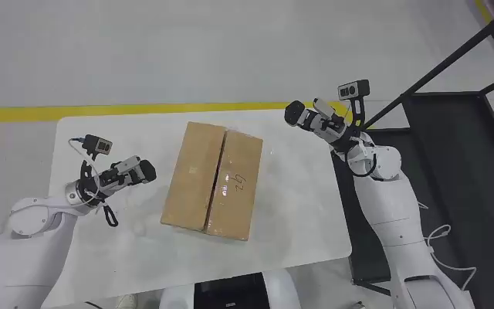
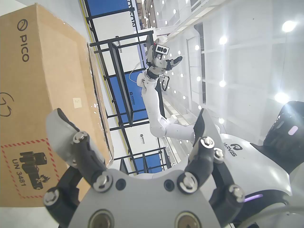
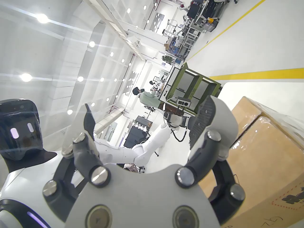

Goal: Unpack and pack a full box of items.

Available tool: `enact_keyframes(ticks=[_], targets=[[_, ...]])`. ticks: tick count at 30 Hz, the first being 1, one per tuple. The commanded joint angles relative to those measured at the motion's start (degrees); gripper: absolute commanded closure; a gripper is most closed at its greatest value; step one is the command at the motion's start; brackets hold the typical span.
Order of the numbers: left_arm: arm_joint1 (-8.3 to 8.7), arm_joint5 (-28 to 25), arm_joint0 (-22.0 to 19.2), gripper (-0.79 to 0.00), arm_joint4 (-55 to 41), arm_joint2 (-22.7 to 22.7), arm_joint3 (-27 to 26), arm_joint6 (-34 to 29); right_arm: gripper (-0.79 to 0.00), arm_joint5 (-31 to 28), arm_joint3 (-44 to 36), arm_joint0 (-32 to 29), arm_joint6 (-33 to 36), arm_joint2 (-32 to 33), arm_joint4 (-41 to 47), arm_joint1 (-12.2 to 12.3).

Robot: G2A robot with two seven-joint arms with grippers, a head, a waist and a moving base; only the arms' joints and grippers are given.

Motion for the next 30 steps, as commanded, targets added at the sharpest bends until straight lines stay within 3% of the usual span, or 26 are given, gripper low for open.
enact_keyframes(ticks=[1,30], targets=[[0.00,0.0,0.0,-0.785,0.0,0.0,0.0,0.0,-0.785,0.0,0.0,0.0,0.0,0.0,0.0,0.0],[-0.04,0.6,0.4,-0.785,0.0,0.1,-0.1,0.9,-0.785,1.3,-0.1,-0.3,-0.4,-0.6,-1.1,0.0]])
